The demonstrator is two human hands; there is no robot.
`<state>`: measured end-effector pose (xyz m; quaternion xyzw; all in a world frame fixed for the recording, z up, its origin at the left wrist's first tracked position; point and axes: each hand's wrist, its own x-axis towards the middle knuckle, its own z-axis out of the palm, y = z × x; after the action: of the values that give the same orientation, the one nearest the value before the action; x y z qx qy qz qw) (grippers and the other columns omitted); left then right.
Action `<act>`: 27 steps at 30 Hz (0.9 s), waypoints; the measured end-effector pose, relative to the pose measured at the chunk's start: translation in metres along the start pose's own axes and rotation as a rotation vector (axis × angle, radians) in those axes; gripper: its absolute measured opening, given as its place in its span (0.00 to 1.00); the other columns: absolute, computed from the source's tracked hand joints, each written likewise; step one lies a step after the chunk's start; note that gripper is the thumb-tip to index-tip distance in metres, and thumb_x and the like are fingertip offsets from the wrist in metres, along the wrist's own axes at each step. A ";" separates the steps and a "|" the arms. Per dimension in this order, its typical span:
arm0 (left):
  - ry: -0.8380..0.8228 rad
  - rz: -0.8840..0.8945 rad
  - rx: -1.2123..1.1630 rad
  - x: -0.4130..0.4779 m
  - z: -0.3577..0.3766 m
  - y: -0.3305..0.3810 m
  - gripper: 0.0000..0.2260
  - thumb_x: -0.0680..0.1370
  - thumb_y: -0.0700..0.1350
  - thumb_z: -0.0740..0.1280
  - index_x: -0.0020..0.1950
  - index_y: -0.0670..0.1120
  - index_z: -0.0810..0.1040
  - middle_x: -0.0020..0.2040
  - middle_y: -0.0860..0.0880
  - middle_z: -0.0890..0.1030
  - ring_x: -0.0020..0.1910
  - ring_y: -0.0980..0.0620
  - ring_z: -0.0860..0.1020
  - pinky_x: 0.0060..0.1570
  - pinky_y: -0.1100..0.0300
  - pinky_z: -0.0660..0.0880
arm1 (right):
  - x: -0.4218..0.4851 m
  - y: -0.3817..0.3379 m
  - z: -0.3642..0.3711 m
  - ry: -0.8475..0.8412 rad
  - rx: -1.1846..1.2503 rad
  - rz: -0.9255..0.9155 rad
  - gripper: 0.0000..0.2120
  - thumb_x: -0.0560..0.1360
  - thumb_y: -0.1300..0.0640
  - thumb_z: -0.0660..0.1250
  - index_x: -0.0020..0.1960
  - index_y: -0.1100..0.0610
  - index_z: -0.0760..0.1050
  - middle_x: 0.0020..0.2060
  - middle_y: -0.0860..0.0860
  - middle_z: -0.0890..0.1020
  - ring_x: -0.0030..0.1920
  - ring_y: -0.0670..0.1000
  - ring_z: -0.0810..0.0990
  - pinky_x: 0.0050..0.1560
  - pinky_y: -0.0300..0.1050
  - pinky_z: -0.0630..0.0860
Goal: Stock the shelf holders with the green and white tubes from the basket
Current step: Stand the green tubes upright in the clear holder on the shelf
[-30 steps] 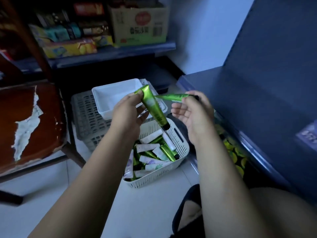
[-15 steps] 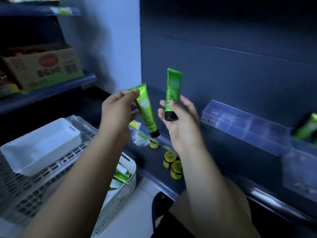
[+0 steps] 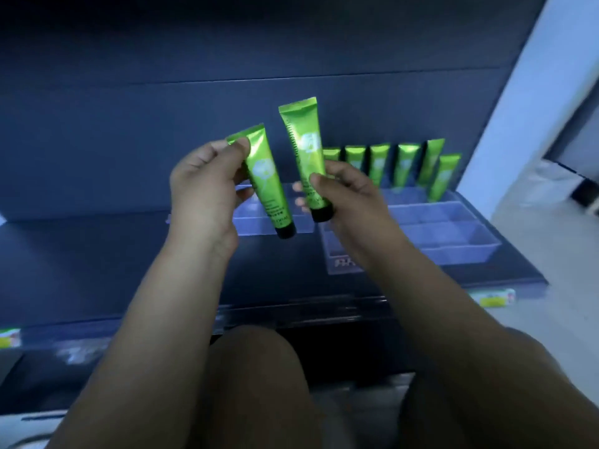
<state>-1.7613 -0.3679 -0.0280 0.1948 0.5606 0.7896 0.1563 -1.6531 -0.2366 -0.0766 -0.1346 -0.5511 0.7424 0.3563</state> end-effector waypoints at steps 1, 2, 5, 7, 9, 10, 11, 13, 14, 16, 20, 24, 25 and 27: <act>-0.026 -0.044 -0.030 0.003 0.018 -0.009 0.08 0.79 0.45 0.72 0.40 0.51 0.79 0.42 0.49 0.81 0.40 0.51 0.79 0.42 0.59 0.75 | 0.000 -0.004 -0.016 0.045 -0.019 -0.030 0.09 0.79 0.63 0.69 0.60 0.61 0.78 0.49 0.62 0.86 0.49 0.57 0.83 0.53 0.53 0.78; -0.049 -0.098 -0.063 0.005 0.036 -0.018 0.06 0.79 0.45 0.72 0.42 0.51 0.79 0.42 0.50 0.81 0.39 0.52 0.79 0.42 0.59 0.74 | 0.000 -0.009 -0.031 0.099 -0.049 -0.067 0.09 0.79 0.63 0.69 0.60 0.60 0.78 0.49 0.59 0.87 0.50 0.54 0.84 0.52 0.50 0.77; -0.119 -0.193 -0.109 0.016 0.091 -0.041 0.05 0.79 0.46 0.71 0.44 0.51 0.78 0.42 0.52 0.83 0.37 0.55 0.80 0.39 0.62 0.73 | 0.006 -0.027 -0.069 0.254 -0.099 -0.168 0.13 0.79 0.66 0.69 0.62 0.56 0.79 0.44 0.47 0.87 0.47 0.45 0.84 0.48 0.39 0.76; -0.169 -0.204 -0.122 0.024 0.124 -0.057 0.04 0.79 0.47 0.71 0.46 0.51 0.78 0.43 0.52 0.83 0.36 0.56 0.80 0.35 0.64 0.72 | 0.015 -0.040 -0.091 0.319 -0.127 -0.199 0.17 0.78 0.67 0.68 0.64 0.54 0.79 0.42 0.48 0.84 0.41 0.45 0.81 0.42 0.38 0.75; -0.207 -0.221 -0.125 0.034 0.150 -0.071 0.03 0.79 0.47 0.71 0.48 0.52 0.78 0.43 0.53 0.82 0.36 0.56 0.80 0.34 0.65 0.73 | 0.025 -0.051 -0.111 0.363 -0.141 -0.197 0.18 0.78 0.66 0.66 0.65 0.53 0.79 0.39 0.48 0.82 0.35 0.45 0.77 0.35 0.40 0.71; -0.219 -0.234 -0.121 0.038 0.163 -0.078 0.03 0.79 0.47 0.71 0.48 0.52 0.78 0.43 0.53 0.82 0.38 0.56 0.80 0.35 0.65 0.74 | 0.030 -0.055 -0.122 0.390 -0.146 -0.186 0.16 0.79 0.65 0.67 0.64 0.53 0.79 0.40 0.49 0.81 0.35 0.46 0.77 0.35 0.41 0.71; -0.225 -0.242 -0.114 0.043 0.174 -0.085 0.04 0.79 0.47 0.71 0.48 0.52 0.78 0.44 0.53 0.82 0.40 0.54 0.79 0.36 0.64 0.75 | 0.035 -0.058 -0.132 0.416 -0.152 -0.172 0.14 0.79 0.62 0.68 0.63 0.53 0.79 0.42 0.51 0.82 0.36 0.47 0.77 0.36 0.42 0.72; -0.229 -0.241 -0.087 0.051 0.192 -0.098 0.04 0.79 0.47 0.72 0.47 0.52 0.78 0.45 0.51 0.82 0.43 0.52 0.79 0.37 0.62 0.76 | 0.044 -0.060 -0.151 0.446 -0.154 -0.147 0.10 0.79 0.58 0.70 0.60 0.55 0.79 0.44 0.54 0.83 0.38 0.50 0.79 0.37 0.43 0.73; -0.227 -0.235 -0.071 0.055 0.199 -0.104 0.04 0.78 0.47 0.72 0.48 0.52 0.78 0.46 0.51 0.83 0.44 0.52 0.80 0.37 0.61 0.76 | 0.049 -0.059 -0.160 0.452 -0.159 -0.139 0.09 0.79 0.56 0.70 0.58 0.55 0.79 0.43 0.55 0.83 0.38 0.50 0.79 0.35 0.41 0.72; -0.214 -0.210 -0.031 0.061 0.209 -0.115 0.04 0.78 0.46 0.73 0.48 0.51 0.79 0.45 0.50 0.83 0.41 0.53 0.80 0.38 0.60 0.77 | 0.059 -0.055 -0.174 0.464 -0.193 -0.128 0.08 0.79 0.55 0.71 0.57 0.55 0.80 0.42 0.56 0.84 0.35 0.48 0.78 0.30 0.38 0.70; -0.216 -0.082 0.061 0.075 0.216 -0.136 0.04 0.77 0.43 0.74 0.45 0.51 0.82 0.42 0.50 0.82 0.38 0.54 0.78 0.40 0.58 0.79 | 0.075 -0.046 -0.195 0.447 -0.335 -0.145 0.08 0.80 0.58 0.70 0.58 0.55 0.81 0.36 0.51 0.79 0.28 0.44 0.74 0.26 0.36 0.68; -0.288 0.088 0.155 0.083 0.216 -0.153 0.05 0.78 0.42 0.73 0.47 0.52 0.86 0.38 0.55 0.82 0.38 0.58 0.79 0.43 0.57 0.82 | 0.087 -0.036 -0.202 0.433 -0.406 -0.131 0.04 0.79 0.59 0.70 0.53 0.57 0.81 0.36 0.55 0.77 0.27 0.45 0.72 0.27 0.36 0.68; -0.289 0.104 0.169 0.086 0.216 -0.156 0.05 0.78 0.42 0.73 0.46 0.53 0.85 0.37 0.56 0.81 0.38 0.59 0.79 0.42 0.57 0.82 | 0.090 -0.034 -0.203 0.426 -0.426 -0.130 0.02 0.79 0.58 0.70 0.50 0.56 0.80 0.35 0.54 0.77 0.29 0.47 0.73 0.29 0.37 0.69; -0.285 0.122 0.192 0.090 0.217 -0.162 0.06 0.78 0.42 0.73 0.46 0.53 0.85 0.35 0.57 0.81 0.37 0.59 0.79 0.42 0.55 0.82 | 0.097 -0.031 -0.203 0.429 -0.468 -0.129 0.03 0.78 0.57 0.71 0.46 0.55 0.78 0.36 0.54 0.77 0.33 0.50 0.75 0.34 0.42 0.72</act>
<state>-1.7309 -0.0947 -0.1051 0.3523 0.5929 0.7047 0.1668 -1.5897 -0.0200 -0.1023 -0.3308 -0.6268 0.5260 0.4701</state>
